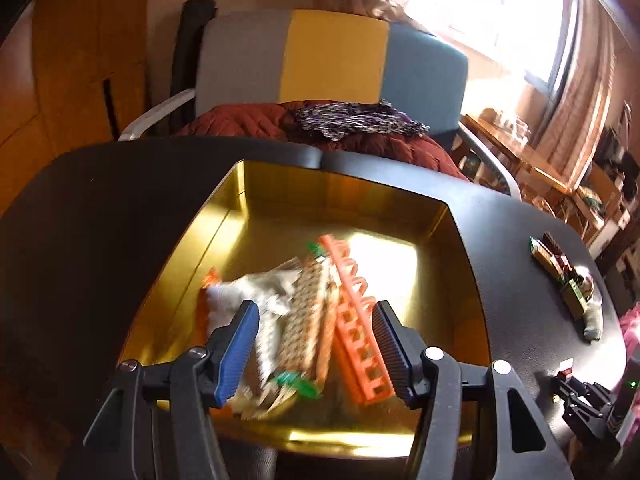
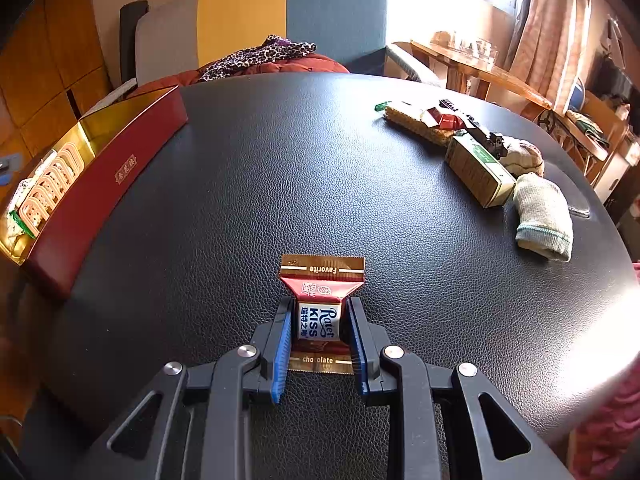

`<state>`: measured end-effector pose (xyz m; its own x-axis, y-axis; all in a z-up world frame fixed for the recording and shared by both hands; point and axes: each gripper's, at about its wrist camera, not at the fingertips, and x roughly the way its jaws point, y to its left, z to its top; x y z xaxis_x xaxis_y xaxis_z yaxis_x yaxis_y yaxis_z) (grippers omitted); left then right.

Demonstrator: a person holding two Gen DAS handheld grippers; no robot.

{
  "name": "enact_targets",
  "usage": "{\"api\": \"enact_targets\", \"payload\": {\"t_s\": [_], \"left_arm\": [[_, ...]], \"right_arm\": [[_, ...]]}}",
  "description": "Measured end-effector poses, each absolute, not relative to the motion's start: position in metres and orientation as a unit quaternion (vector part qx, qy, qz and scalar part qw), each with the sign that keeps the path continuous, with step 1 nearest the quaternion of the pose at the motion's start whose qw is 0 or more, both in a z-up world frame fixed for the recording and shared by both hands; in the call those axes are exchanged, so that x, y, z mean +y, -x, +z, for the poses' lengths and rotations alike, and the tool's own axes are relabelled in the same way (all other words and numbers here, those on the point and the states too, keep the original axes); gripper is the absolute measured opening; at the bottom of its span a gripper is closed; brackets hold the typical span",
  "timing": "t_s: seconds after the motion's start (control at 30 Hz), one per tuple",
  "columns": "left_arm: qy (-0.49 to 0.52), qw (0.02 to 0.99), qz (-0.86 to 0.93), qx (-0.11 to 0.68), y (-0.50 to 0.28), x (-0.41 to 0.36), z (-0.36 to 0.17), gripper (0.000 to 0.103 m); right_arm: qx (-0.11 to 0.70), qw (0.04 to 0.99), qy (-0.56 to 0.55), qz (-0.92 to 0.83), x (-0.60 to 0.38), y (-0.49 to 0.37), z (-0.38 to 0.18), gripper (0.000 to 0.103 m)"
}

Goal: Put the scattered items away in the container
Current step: 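Carry the red chocolate over the gold tray and open the right tool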

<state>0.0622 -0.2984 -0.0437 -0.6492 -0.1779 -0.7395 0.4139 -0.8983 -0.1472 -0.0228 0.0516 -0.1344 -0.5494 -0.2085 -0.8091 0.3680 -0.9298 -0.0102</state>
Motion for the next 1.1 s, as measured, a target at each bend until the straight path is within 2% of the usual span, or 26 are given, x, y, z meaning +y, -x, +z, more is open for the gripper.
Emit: {"api": "enact_targets", "payload": {"t_s": [0.33, 0.67, 0.9, 1.1], "left_arm": [[-0.378, 0.198, -0.887, 0.177, -0.122, -0.309, -0.051, 0.060], [-0.375, 0.181, -0.891, 0.182, -0.134, -0.300, -0.055, 0.061], [-0.373, 0.175, -0.893, 0.180, -0.142, -0.298, -0.056, 0.064], [-0.372, 0.181, -0.888, 0.201, -0.145, -0.309, -0.059, 0.064]], "right_arm": [[0.068, 0.197, -0.434, -0.876, 0.034, 0.025, -0.113, 0.025], [0.097, 0.350, -0.359, -0.860, -0.096, 0.016, -0.048, 0.025], [0.138, 0.369, -0.374, -0.839, -0.172, 0.034, -0.062, 0.025], [0.138, 0.374, -0.409, -0.821, -0.193, 0.045, -0.078, 0.026]]}}
